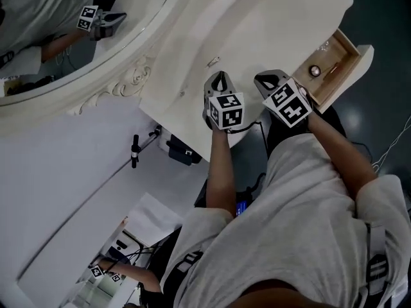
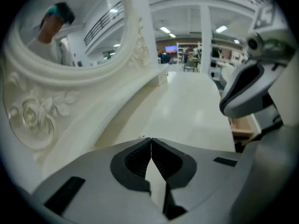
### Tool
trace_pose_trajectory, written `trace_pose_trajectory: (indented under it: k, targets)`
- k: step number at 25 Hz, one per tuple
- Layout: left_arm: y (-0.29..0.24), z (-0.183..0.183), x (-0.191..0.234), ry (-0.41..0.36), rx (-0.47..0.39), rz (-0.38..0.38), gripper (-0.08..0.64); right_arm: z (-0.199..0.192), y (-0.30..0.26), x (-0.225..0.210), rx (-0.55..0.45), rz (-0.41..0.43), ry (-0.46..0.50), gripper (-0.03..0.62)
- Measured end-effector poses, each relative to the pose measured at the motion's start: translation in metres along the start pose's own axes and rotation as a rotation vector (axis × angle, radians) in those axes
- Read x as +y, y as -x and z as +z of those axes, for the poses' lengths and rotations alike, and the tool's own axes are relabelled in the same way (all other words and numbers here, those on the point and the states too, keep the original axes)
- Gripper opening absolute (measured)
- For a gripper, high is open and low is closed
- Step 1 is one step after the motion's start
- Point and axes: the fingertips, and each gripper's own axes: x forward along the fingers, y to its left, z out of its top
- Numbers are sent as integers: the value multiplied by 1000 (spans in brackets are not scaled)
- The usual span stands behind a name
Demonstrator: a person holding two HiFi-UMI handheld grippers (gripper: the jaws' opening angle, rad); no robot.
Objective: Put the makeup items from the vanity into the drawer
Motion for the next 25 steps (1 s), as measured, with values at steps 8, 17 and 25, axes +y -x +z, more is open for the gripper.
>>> trace_pose_trajectory:
  k: [8, 17, 25]
  targets:
    - [-27, -9, 31, -412, 105, 25, 6, 8, -10, -3, 3, -18, -6, 15]
    - [-52, -25, 24, -475, 215, -111, 142, -2, -4, -11, 13, -42, -30, 15]
    - [-64, -24, 35, -466, 249, -108, 146, -8, 5, -14, 25, -61, -34, 15]
